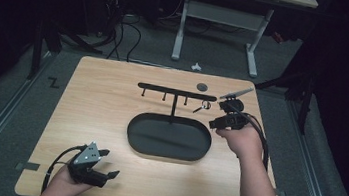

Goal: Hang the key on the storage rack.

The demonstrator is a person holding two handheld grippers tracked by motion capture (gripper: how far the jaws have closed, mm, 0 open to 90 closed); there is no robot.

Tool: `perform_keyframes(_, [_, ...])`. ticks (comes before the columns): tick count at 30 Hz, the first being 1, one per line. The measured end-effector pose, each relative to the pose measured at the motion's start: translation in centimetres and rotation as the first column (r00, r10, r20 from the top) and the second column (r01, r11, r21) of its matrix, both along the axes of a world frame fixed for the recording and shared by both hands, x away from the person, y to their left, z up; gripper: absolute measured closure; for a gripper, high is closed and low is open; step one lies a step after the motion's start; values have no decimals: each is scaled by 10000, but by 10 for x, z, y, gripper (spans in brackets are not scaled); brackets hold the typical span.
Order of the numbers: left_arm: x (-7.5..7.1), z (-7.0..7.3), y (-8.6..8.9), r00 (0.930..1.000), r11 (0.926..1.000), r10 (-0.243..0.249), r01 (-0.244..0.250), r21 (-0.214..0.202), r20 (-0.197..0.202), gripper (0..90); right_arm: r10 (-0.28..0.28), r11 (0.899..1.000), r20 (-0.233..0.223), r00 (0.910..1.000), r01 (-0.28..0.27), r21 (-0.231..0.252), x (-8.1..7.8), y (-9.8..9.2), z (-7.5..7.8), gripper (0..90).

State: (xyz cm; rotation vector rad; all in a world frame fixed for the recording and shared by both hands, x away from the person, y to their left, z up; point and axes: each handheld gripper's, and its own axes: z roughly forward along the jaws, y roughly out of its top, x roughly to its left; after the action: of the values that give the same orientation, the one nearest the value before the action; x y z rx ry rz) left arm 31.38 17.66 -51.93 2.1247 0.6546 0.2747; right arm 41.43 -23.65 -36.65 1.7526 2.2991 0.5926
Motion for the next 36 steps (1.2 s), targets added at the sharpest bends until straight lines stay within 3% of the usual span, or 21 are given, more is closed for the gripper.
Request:
perform_keyframes(2, [0, 0, 0, 10000, 10000, 5, -5, 8, 3, 192, -57, 10000, 84, 9999, 57, 3, -5, -3, -10, 643])
perform_keyframes(5, [0, -1, 0, 10000, 10000, 8, -8, 40, -7, 192, -297, 9996, 568, 9979, 296, 18, -15, -7, -24, 562])
perform_keyframes(10, [1, -2, -2, 10000, 9999, -31, 32, 130, -61, 192, -409, 9991, 761, 9963, 399, 154, -32, -15, -52, 526])
perform_keyframes(17, [0, -2, -3, 10000, 9998, 2, -1, 194, -16, 192, -615, 9974, 1494, 9869, 554, 451, -60, -28, -88, 498])
perform_keyframes(21, [2, -3, -3, 10000, 9995, 55, -54, 299, -17, 192, -492, 9982, 2419, 9690, 397, 439, -80, -32, -105, 476])
perform_keyframes(25, [3, -2, -1, 9998, 9992, 208, -210, 348, 69, 192, -514, 9986, 3334, 9414, 447, 278, -102, -30, -126, 386])
perform_keyframes(29, [5, -3, -1, 9993, 9987, 331, -337, 371, 151, 192, -495, 9987, 4066, 9123, 401, 317, -120, -28, -151, 377])
perform_keyframes(31, [7, -3, -1, 9989, 9985, 456, -459, 292, 109, 192, -354, 9994, 4184, 9076, 310, 173, -126, -27, -158, 352])
perform_keyframes(33, [7, -2, -1, 9981, 9979, 595, -599, 245, 154, 192, -206, 9997, 4086, 9125, 137, 198, -128, -23, -159, 313])
perform_keyframes(35, [8, -1, 0, 9964, 9964, 817, -821, 190, 227, 188, -44, 10000, 4260, 9047, 26, 48, -130, -20, -159, 297])
perform_keyframes(36, [8, -1, 1, 9957, 9958, 900, -903, 118, 220, 187, -56, 9999, 4248, 9053, -17, 168, -130, -18, -160, 295])
